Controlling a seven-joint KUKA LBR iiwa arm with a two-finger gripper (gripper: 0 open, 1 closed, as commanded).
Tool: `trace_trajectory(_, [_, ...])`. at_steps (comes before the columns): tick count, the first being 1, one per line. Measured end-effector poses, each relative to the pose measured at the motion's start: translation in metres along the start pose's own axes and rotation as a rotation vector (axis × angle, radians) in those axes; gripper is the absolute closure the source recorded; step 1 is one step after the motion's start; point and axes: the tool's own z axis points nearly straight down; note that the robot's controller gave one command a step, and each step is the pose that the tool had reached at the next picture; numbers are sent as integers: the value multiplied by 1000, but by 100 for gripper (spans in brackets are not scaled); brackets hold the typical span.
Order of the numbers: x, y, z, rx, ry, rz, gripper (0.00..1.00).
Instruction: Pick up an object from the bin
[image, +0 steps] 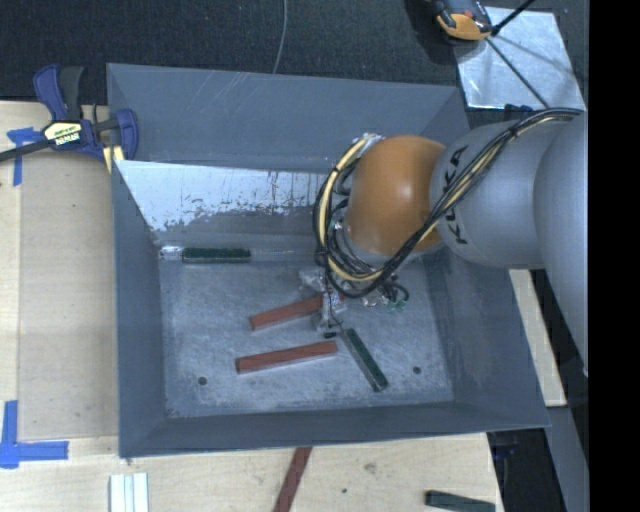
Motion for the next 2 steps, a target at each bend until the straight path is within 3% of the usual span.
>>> trace_trajectory(1, [0,0,0,0,0,0,100])
trace_trajectory(2, [20,-27,-157,2,-2,62,100])
